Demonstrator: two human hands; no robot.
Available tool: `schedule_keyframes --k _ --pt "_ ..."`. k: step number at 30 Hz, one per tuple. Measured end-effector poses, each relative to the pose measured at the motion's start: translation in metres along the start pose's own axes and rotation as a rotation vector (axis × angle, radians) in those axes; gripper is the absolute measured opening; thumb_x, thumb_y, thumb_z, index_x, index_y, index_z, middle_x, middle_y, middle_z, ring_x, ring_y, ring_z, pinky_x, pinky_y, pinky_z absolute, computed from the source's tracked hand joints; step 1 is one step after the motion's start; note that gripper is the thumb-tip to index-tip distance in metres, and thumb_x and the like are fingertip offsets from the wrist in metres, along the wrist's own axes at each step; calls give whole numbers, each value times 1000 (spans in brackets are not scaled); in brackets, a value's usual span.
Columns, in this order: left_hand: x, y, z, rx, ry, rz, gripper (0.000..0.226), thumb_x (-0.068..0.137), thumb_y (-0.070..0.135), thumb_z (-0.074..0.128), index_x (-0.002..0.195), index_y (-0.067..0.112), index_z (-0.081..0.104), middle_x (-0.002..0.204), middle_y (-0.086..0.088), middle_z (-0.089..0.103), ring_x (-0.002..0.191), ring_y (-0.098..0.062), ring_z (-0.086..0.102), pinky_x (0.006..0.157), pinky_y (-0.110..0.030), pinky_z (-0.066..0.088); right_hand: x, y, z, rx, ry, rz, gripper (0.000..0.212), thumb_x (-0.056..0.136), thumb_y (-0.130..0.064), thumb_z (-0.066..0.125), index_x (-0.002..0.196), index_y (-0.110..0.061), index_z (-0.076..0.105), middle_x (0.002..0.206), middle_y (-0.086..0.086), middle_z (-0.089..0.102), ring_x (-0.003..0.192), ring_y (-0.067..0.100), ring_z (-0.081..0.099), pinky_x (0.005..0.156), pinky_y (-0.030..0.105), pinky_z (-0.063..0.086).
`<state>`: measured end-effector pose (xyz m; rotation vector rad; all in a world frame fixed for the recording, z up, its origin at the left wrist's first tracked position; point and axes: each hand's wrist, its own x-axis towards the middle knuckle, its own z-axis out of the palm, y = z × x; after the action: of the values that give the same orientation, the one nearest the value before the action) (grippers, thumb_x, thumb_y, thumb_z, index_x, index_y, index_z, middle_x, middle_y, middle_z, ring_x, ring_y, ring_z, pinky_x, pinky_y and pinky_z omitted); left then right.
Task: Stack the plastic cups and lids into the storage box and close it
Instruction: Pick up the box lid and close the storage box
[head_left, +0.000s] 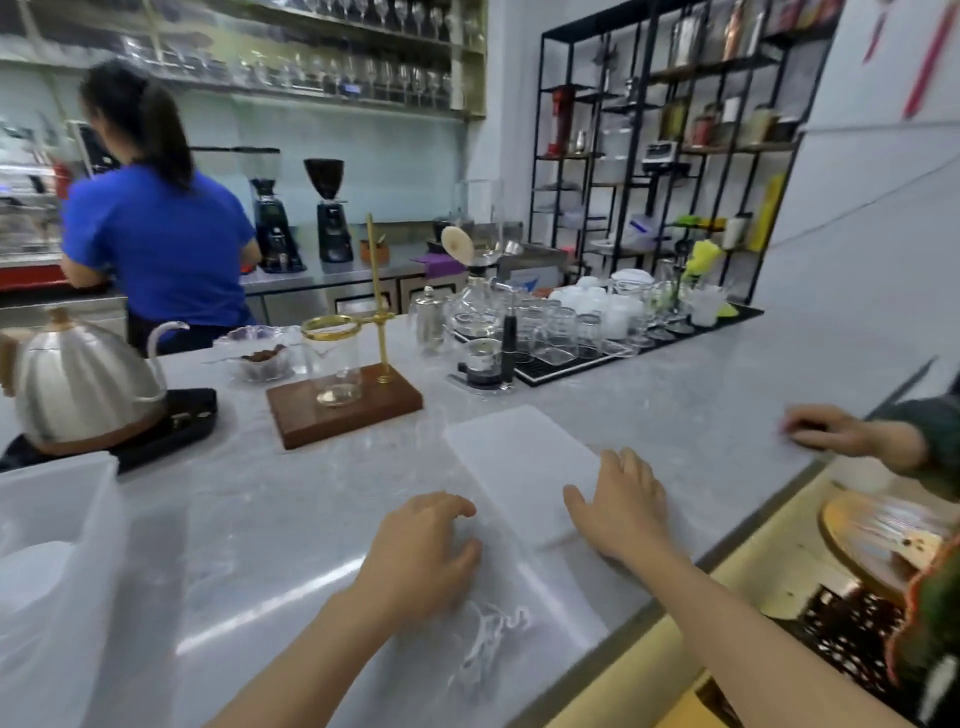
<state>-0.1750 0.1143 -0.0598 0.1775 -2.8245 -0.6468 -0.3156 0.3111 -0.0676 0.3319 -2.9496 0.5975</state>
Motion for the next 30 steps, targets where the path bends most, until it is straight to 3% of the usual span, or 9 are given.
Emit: schedule_keyframes --k 3,8,12,15,18,21,26,30 --pt "8 13 14 -39 -46 2 52 98 35 57 147 21 50 147 0 57 137 -19 50 111 -25 33 1 17 3 -22 -50 60 79 95 -58 42 152 -6 22 159 14 27 147 31 23 119 44 19" --pt "6 26 26 -111 -127 -19 67 100 37 54 159 16 29 159 -4 45 142 -22 42 113 -27 27 -3 18 11 60 -43 -37 72 99 -51 41 155 -12 20 157 9 33 145 28 28 118 41 20" --pt "3 28 28 -251 -100 -29 54 99 35 57 148 19 39 144 2 59 111 -1 46 88 -19 22 -1 13 9 142 -29 -19 69 93 -45 56 149 -15 30 143 14 45 132 33 36 109 40 30" --pt "4 28 27 -421 -93 -149 67 98 32 62 156 21 30 146 -2 58 130 -16 52 103 -26 34 -1 9 8 174 -19 22 70 87 -43 66 144 -14 37 135 16 48 128 34 39 105 40 32" --pt "5 28 28 -560 -41 -239 68 96 28 66 155 23 32 137 -6 64 109 -18 63 83 -22 44 -1 5 9 211 5 52 73 82 -42 73 140 -12 41 134 15 49 126 34 41 103 39 33" --pt "6 26 31 -633 55 -297 64 94 21 67 150 25 36 107 -2 73 88 -16 69 63 -14 47 -2 0 10 258 6 68 76 78 -42 77 139 -12 43 134 14 50 125 33 43 105 41 37" --pt "3 25 29 -821 186 -439 60 89 15 69 142 26 43 108 -3 75 86 -17 75 77 -36 59 -7 -9 11 379 14 78 76 72 -40 84 133 -14 46 131 11 50 121 31 50 104 44 43" --pt "6 24 18 -907 343 -569 51 84 14 70 127 30 47 97 3 73 82 -8 69 61 -27 49 -11 -16 18 502 46 67 74 69 -33 87 129 -12 49 127 9 53 118 29 53 100 42 46"
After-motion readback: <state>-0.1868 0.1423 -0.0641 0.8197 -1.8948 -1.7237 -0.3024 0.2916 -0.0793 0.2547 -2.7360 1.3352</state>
